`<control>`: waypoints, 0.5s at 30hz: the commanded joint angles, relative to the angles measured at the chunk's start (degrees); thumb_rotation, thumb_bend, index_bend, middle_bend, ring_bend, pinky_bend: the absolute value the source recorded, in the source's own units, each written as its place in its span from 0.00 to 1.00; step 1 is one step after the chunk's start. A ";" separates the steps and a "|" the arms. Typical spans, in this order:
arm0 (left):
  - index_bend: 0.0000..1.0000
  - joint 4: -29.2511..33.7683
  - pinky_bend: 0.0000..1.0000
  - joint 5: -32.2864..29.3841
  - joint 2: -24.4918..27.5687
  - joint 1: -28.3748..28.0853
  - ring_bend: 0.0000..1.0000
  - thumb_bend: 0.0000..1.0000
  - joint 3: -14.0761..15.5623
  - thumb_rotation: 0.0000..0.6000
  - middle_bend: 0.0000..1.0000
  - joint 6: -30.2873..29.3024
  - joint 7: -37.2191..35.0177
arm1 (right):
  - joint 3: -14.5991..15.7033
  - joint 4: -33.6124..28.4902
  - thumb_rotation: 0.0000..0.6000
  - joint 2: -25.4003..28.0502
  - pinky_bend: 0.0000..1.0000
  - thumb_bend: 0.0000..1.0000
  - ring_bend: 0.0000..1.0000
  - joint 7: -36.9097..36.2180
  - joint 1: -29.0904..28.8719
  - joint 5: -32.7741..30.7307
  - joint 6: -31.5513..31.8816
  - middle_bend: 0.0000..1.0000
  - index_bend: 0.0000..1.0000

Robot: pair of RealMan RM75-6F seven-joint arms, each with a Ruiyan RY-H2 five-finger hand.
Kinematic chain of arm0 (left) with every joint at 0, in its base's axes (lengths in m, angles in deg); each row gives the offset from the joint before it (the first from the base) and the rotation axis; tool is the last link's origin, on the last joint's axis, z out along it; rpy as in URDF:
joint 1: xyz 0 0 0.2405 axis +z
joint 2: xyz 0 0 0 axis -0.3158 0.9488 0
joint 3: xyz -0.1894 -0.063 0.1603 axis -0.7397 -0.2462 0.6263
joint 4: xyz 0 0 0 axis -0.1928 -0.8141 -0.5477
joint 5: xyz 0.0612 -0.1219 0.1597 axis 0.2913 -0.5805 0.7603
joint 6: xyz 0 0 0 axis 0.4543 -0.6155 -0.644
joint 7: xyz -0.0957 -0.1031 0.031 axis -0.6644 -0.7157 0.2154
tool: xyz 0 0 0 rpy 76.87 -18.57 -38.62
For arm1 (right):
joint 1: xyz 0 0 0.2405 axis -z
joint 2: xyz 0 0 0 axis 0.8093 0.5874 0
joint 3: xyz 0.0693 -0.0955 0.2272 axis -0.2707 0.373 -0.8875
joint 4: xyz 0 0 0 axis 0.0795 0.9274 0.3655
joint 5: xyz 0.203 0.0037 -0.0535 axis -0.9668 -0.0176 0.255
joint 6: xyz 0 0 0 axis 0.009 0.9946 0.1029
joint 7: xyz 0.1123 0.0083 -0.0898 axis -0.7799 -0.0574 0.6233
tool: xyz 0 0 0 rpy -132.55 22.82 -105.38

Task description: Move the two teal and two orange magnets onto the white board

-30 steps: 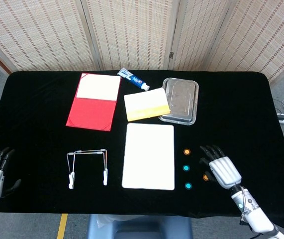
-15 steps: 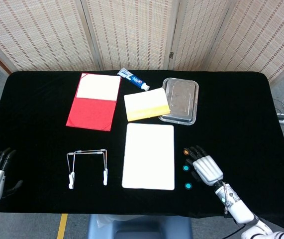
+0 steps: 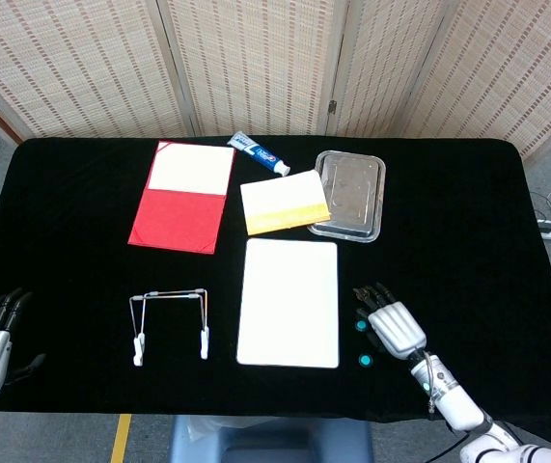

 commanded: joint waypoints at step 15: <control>0.09 0.11 0.00 -0.40 0.35 0.13 0.09 0.22 0.10 1.00 0.07 0.33 -0.06 | 0.50 1.31 1.00 -0.86 0.00 0.47 0.00 -0.76 -0.78 -0.26 0.61 0.10 0.39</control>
